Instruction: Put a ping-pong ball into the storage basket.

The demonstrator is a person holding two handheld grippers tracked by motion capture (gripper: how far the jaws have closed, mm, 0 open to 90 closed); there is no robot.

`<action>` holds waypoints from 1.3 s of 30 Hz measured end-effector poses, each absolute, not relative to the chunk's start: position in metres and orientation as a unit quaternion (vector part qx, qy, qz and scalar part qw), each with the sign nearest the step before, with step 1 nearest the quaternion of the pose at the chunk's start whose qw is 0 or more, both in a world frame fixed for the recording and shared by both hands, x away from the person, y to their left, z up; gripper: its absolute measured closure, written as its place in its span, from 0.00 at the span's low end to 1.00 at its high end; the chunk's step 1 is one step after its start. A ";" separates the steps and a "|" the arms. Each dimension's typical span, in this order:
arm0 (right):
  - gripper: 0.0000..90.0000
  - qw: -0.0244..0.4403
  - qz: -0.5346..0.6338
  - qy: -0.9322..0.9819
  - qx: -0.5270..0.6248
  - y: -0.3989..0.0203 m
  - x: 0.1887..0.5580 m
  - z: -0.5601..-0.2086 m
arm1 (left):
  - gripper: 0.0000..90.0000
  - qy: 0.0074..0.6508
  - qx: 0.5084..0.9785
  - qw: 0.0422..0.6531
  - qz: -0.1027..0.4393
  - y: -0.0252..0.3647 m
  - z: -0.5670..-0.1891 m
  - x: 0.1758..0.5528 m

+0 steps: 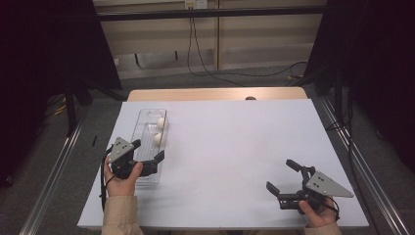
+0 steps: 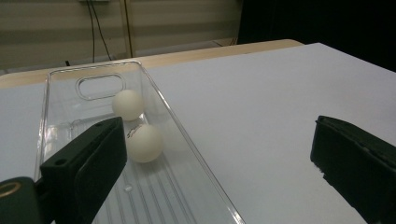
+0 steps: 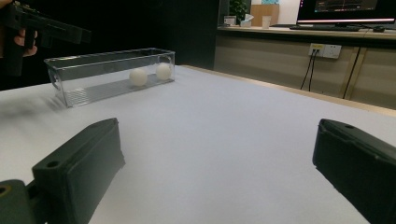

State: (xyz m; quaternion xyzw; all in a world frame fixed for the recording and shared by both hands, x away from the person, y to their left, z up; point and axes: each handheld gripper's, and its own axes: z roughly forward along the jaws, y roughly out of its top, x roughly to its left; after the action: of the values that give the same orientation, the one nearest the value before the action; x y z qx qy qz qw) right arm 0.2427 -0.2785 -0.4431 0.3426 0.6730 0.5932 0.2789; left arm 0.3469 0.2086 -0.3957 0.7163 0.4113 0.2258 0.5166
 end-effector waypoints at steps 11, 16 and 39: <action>0.01 0.279 0.593 0.673 0.342 -0.278 0.243 -0.443 | 0.04 0.408 0.718 0.517 0.227 0.210 -0.401 0.342; 0.01 0.280 0.594 0.673 0.342 -0.279 0.243 -0.443 | 0.04 0.407 0.715 0.520 0.229 0.211 -0.403 0.339; 0.01 0.279 0.593 0.674 0.341 -0.278 0.243 -0.443 | 0.04 0.406 0.701 0.533 0.245 0.216 -0.409 0.328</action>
State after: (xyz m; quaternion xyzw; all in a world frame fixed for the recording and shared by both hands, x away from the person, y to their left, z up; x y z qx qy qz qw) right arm 0.2428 -0.2782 -0.4430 0.3407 0.6741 0.5929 0.2793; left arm 0.3282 0.2164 -0.4091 0.7006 0.4063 0.2451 0.5329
